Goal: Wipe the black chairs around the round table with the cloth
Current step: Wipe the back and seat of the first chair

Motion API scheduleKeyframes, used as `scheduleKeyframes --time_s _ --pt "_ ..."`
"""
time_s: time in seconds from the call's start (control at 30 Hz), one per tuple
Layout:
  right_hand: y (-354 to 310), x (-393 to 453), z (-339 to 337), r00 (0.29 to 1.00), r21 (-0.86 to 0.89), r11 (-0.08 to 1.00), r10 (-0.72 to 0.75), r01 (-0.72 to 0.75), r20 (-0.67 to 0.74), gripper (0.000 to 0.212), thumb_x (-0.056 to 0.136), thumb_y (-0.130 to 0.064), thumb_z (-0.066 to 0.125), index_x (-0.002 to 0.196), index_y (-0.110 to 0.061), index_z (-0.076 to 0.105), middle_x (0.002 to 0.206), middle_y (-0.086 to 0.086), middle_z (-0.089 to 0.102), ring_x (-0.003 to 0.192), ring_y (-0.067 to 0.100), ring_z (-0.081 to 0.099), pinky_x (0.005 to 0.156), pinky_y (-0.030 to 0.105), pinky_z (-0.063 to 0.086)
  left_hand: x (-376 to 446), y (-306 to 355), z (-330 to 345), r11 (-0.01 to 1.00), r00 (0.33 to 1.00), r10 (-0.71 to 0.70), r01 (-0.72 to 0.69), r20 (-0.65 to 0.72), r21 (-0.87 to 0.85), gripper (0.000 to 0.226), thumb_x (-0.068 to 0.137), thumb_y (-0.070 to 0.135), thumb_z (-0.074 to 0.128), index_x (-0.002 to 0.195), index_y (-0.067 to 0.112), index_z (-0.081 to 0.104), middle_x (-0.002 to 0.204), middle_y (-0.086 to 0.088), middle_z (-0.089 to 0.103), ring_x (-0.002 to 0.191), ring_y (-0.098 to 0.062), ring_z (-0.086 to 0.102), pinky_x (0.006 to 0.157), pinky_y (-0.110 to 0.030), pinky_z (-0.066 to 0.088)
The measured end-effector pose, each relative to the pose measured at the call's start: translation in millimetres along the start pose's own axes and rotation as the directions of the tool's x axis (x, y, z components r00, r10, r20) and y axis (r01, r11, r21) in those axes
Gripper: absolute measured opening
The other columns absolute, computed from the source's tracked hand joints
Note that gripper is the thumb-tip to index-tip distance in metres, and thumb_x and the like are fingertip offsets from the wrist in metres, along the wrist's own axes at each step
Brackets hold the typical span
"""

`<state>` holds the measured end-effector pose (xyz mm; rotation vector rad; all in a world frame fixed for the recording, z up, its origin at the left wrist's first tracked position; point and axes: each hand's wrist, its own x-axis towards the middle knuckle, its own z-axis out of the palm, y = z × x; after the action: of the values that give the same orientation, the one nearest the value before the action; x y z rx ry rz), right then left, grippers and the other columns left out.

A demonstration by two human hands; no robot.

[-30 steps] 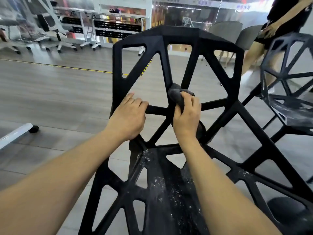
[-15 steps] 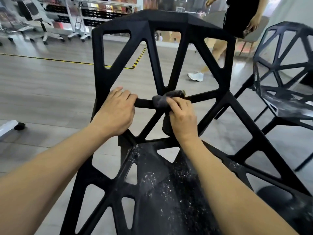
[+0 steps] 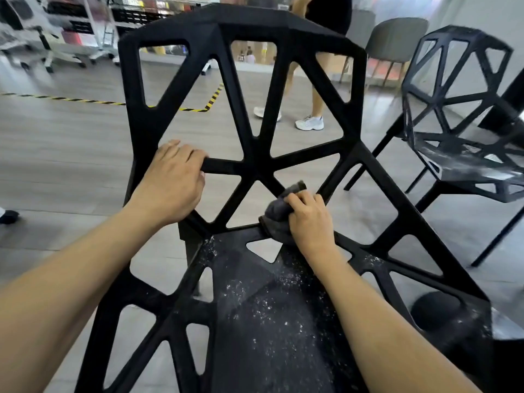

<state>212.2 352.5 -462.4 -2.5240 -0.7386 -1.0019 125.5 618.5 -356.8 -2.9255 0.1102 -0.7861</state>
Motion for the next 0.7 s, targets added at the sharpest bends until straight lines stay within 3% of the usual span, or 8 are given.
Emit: scheduleKeyframes --time_s 0.13,0.2,0.3,0.37,0.43,0.53,0.6,0.7 --pt "-0.8 11.6 -19.9 0.987 0.010 0.997 0.081 -0.083 0.136 0.027 0.077 0.003 0.061 0.100 -0.008 0.068 0.095 0.012 0.059 0.087 0.036 0.053 0.062 0.044 0.051 -1.7 1.8 -1.7 1.000 1.000 -0.024 0.024 -0.002 -0.008 0.042 0.090 0.028 0.036 0.116 0.004 0.059 0.107 -0.018 0.061 0.108 -0.042 0.053 0.113 -0.048 0.028" --pt "-15.8 41.0 -31.4 0.997 0.069 0.994 0.080 -0.079 0.001 0.031 0.079 0.001 0.056 0.105 -0.011 0.069 0.100 0.010 0.061 0.091 0.032 0.052 0.066 0.039 0.050 -1.3 3.5 -4.3 0.999 0.999 -0.033 0.033 0.003 -0.013 0.041 0.090 0.028 0.036 0.115 0.005 0.058 0.106 -0.017 0.061 0.106 -0.041 0.054 0.112 -0.047 0.028" --pt "-23.4 77.4 -35.8 0.973 0.112 0.993 -0.011 0.038 -0.230 0.033 0.080 0.004 0.055 0.105 -0.011 0.071 0.102 0.007 0.064 0.093 0.028 0.051 0.078 0.033 0.048 -2.2 2.9 -4.3 0.999 0.999 -0.030 0.030 0.011 -0.010 0.038 0.090 0.028 0.037 0.114 0.007 0.057 0.106 -0.016 0.061 0.106 -0.040 0.054 0.111 -0.048 0.031" --pt "-20.5 81.7 -27.9 0.965 0.077 0.992 -0.075 0.098 -0.253 0.030 0.081 0.005 0.057 0.102 -0.010 0.071 0.104 0.007 0.065 0.095 0.029 0.053 0.083 0.037 0.048 -0.2 2.9 -3.0 1.000 1.000 -0.027 0.027 0.012 -0.013 0.038 0.090 0.029 0.036 0.114 0.008 0.057 0.107 -0.014 0.061 0.107 -0.039 0.054 0.111 -0.048 0.032" --pt "-16.2 72.0 -18.8 0.978 0.060 0.991 -0.108 0.120 -0.179 0.028 0.079 0.004 0.058 0.100 -0.010 0.071 0.105 0.005 0.065 0.094 0.030 0.053 0.079 0.040 0.049 1.6 1.7 0.8 1.000 1.000 -0.024 0.024 0.019 -0.004 0.041 0.090 0.032 0.033 0.114 0.008 0.057 0.109 -0.013 0.062 0.108 -0.038 0.055 0.112 -0.047 0.032" --pt "-2.8 54.7 -22.1 0.997 0.088 0.995 -0.042 0.047 -0.058 0.028 0.075 0.005 0.063 0.096 -0.012 0.071 0.099 0.004 0.064 0.087 0.030 0.050 0.071 0.044 0.051 2.5 0.2 3.3 0.999 0.997 -0.047 0.046 0.057 0.009 0.046 0.091 0.036 0.029 0.117 0.009 0.056 0.111 -0.013 0.062 0.112 -0.039 0.054 0.112 -0.048 0.032" --pt "12.6 54.8 -38.6 0.993 0.136 0.990 0.046 -0.031 -0.110 0.034 0.075 0.006 0.060 0.100 -0.013 0.072 0.100 0.005 0.063 0.090 0.030 0.049 0.078 0.044 0.051 1.1 1.2 2.9 0.998 0.996 -0.062 0.063 0.062 -0.001 0.048 0.092 0.038 0.029 0.117 0.009 0.057 0.112 -0.014 0.062 0.113 -0.041 0.054 0.110 -0.050 0.033" --pt "34.8 78.1 -77.4 0.942 0.184 0.982 0.108 -0.050 -0.318 0.040 0.073 0.011 0.060 0.108 -0.006 0.067 0.104 0.012 0.063 0.097 0.031 0.049 0.087 0.042 0.047 0.2 8.4 -3.2 0.995 0.995 -0.094 0.095 0.018 -0.032 0.047 0.092 0.039 0.032 0.115 0.008 0.059 0.107 -0.015 0.063 0.103 -0.042 0.056 0.099 -0.053 0.039"
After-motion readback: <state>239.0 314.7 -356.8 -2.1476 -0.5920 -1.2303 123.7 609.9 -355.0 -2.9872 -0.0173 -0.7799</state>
